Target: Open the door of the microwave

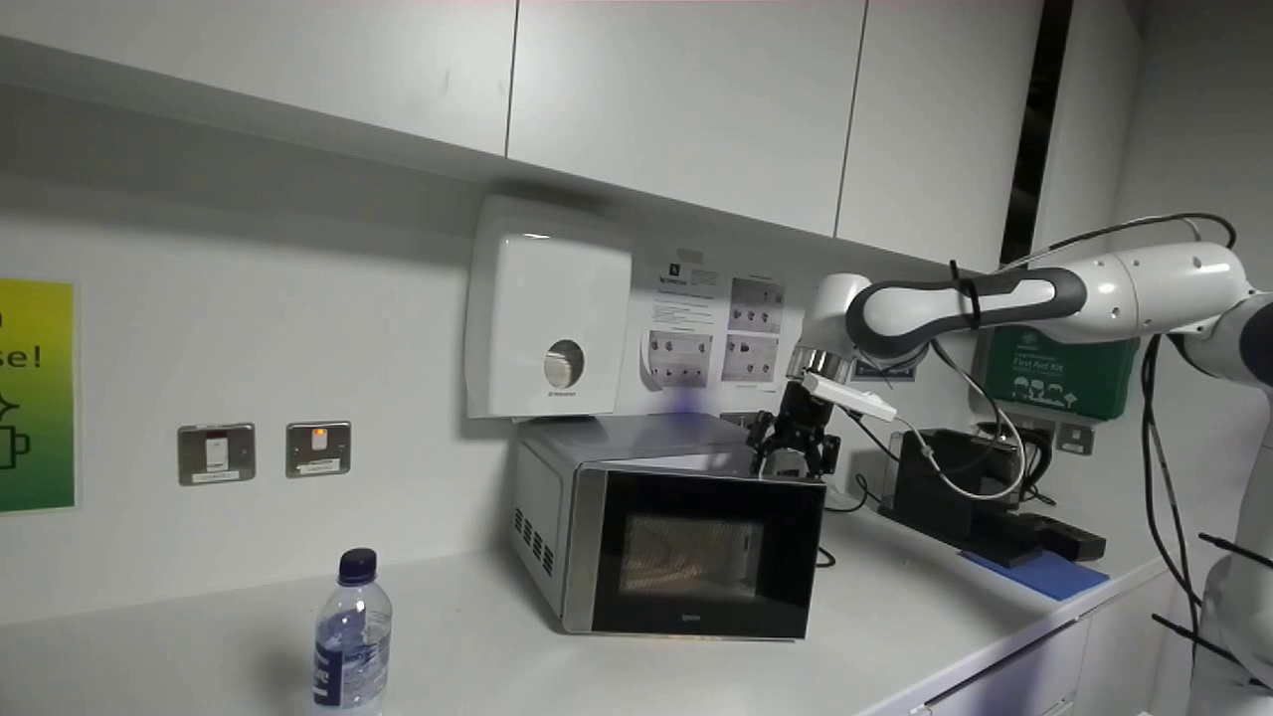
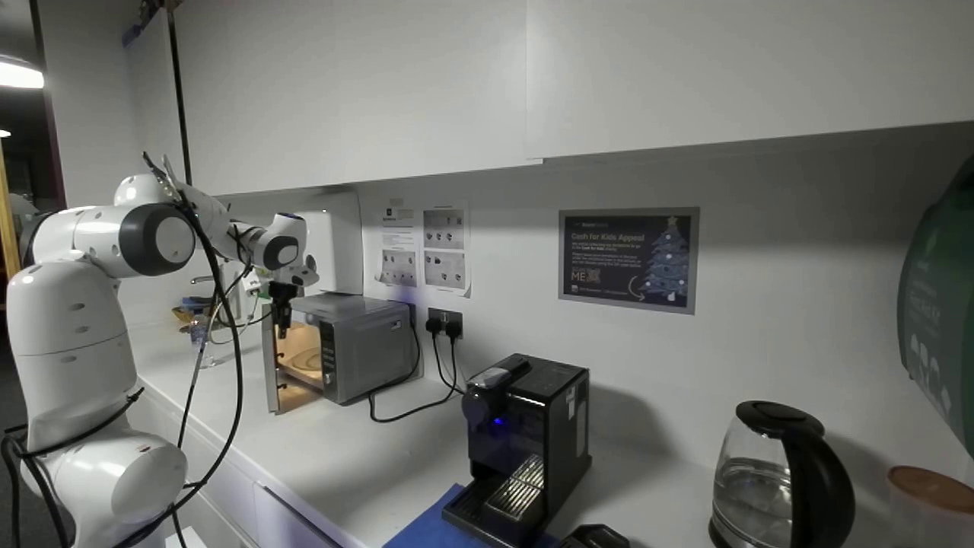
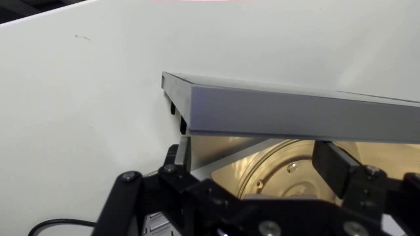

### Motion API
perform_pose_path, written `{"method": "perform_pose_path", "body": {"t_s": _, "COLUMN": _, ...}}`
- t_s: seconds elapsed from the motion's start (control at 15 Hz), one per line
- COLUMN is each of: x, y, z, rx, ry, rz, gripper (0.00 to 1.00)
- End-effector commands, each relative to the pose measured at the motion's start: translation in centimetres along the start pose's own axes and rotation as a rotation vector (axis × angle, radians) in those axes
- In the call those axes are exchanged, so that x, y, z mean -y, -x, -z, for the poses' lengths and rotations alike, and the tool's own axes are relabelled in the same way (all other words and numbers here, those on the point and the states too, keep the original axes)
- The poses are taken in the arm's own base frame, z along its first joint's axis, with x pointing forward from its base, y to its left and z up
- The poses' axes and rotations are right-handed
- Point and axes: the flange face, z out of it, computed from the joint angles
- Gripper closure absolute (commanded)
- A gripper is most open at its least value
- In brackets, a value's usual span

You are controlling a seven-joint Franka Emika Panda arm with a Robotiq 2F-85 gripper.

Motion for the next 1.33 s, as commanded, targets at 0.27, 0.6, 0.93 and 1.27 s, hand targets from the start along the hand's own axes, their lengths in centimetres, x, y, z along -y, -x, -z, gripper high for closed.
{"method": "perform_pose_path", "body": {"t_s": 0.27, "x": 0.0, "y": 0.2, "z": -0.1, "rx": 0.036, "ry": -0.055, "rz": 0.011, "gripper": 0.0}}
{"method": "perform_pose_path", "body": {"t_s": 0.6, "x": 1.0, "y": 0.6, "z": -0.4, "rx": 0.063, "ry": -0.063, "rz": 0.013, "gripper": 0.0}}
{"method": "perform_pose_path", "body": {"t_s": 0.93, "x": 2.2, "y": 1.5, "z": -1.1, "rx": 0.097, "ry": -0.068, "rz": 0.018, "gripper": 0.0}}
{"method": "perform_pose_path", "body": {"t_s": 1.27, "x": 3.6, "y": 1.8, "z": -2.3, "rx": 0.132, "ry": -0.065, "rz": 0.037, "gripper": 0.0}}
